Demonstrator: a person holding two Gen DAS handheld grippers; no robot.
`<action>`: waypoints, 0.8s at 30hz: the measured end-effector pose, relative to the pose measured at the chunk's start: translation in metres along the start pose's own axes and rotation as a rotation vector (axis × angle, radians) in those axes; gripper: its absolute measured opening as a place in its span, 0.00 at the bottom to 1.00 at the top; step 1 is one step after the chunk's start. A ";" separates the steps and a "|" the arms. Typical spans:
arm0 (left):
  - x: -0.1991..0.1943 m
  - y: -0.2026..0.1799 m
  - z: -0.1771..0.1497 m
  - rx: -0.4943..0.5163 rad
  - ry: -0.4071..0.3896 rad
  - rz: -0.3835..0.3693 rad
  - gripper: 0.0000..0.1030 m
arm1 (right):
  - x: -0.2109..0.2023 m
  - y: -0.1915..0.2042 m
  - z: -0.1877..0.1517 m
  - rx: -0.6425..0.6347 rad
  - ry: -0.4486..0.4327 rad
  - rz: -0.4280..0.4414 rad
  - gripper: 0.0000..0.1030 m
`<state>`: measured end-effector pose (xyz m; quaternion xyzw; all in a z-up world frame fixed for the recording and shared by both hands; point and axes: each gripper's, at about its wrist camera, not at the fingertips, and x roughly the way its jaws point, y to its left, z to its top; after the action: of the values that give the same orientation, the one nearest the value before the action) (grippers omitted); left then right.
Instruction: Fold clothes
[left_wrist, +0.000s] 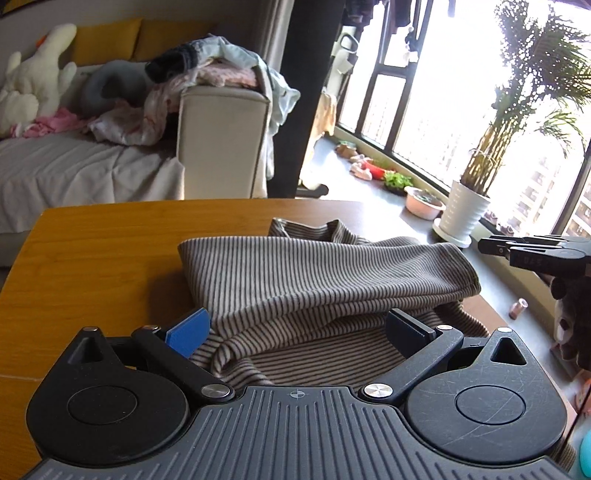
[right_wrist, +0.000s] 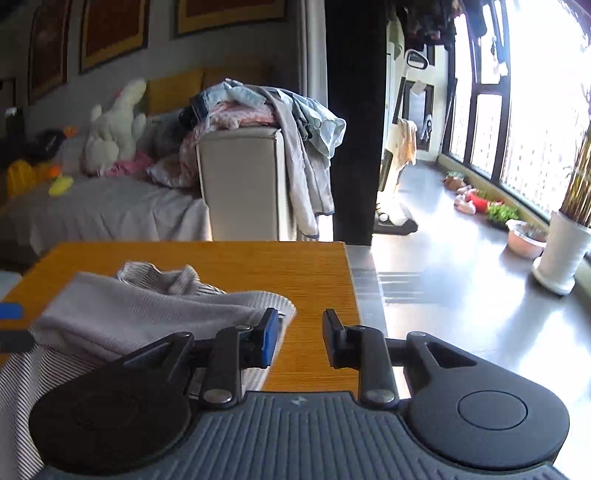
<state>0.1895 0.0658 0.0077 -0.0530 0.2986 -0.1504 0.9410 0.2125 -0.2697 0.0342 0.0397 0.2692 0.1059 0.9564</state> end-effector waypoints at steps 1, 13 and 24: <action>0.004 -0.002 -0.002 0.010 -0.011 0.007 1.00 | 0.002 0.001 -0.002 0.041 0.005 0.029 0.47; 0.025 -0.003 -0.023 0.105 -0.021 0.163 1.00 | 0.028 0.045 0.030 -0.056 -0.097 0.044 0.07; 0.001 -0.017 -0.008 0.116 -0.075 0.015 1.00 | 0.047 0.008 -0.029 0.026 0.055 -0.103 0.26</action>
<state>0.1814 0.0488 0.0035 -0.0017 0.2545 -0.1585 0.9540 0.2351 -0.2507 -0.0130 0.0352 0.2983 0.0540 0.9523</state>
